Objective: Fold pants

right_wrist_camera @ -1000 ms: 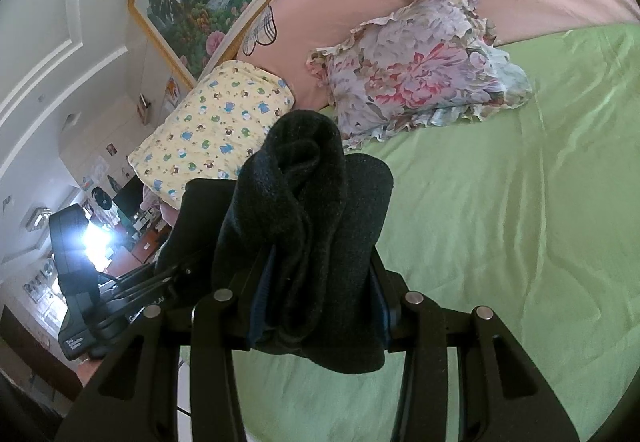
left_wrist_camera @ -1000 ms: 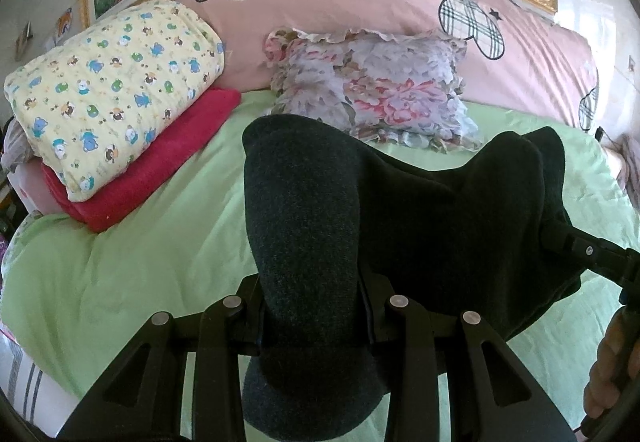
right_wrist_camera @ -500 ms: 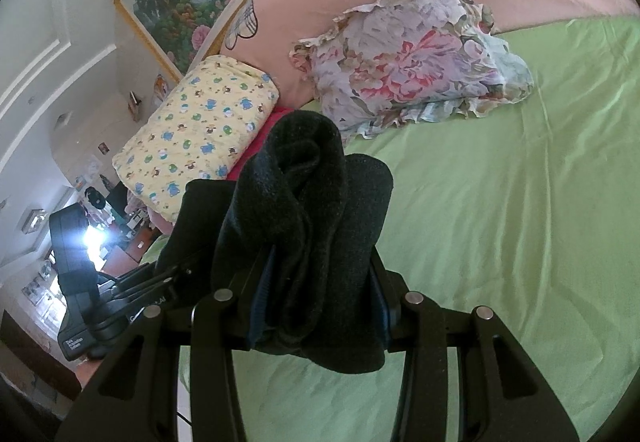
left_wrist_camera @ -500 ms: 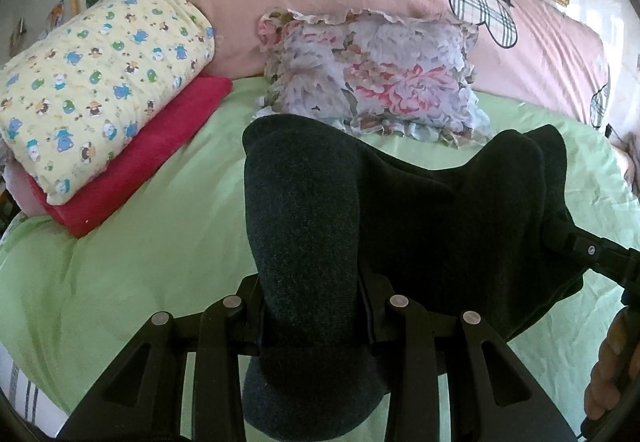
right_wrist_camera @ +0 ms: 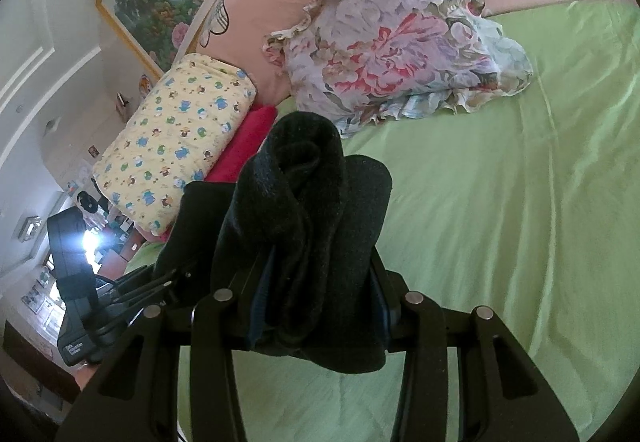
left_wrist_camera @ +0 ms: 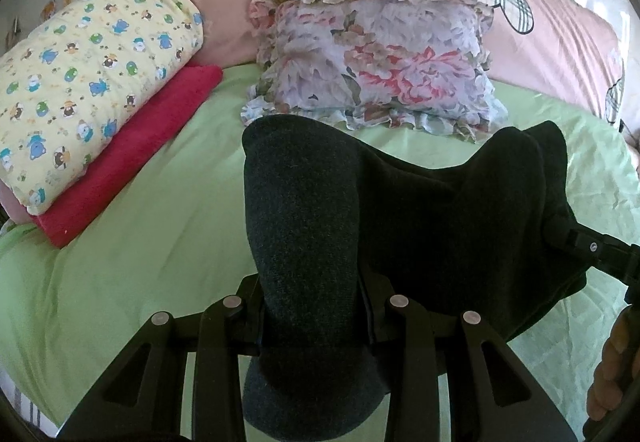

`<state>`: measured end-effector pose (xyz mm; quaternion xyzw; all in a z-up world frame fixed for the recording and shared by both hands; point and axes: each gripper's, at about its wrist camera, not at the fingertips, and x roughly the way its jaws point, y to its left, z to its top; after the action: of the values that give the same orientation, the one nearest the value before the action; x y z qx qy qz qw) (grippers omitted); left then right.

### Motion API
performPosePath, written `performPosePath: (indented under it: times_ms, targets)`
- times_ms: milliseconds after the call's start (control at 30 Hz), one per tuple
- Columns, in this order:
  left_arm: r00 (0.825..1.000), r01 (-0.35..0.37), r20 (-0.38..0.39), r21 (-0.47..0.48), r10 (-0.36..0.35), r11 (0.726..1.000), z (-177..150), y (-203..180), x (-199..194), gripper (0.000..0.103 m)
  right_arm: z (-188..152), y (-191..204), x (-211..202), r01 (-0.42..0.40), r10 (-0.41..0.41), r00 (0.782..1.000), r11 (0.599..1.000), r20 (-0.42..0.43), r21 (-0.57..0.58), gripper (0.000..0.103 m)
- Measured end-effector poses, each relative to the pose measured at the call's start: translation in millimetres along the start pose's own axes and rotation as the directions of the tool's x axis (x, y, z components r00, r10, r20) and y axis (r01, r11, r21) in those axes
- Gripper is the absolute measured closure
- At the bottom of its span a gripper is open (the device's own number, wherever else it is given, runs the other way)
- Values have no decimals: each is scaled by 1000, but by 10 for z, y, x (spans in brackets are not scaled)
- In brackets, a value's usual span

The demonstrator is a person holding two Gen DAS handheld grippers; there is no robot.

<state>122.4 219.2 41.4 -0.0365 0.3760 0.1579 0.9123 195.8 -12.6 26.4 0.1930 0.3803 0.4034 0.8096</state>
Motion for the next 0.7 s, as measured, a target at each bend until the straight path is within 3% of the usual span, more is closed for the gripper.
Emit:
performPosePath:
  times_ms: [700]
  targets:
    - [999, -35, -11, 3, 35, 999, 82, -16, 300, 69, 120, -177, 276, -3, 3, 1000, 1000, -26, 16, 59]
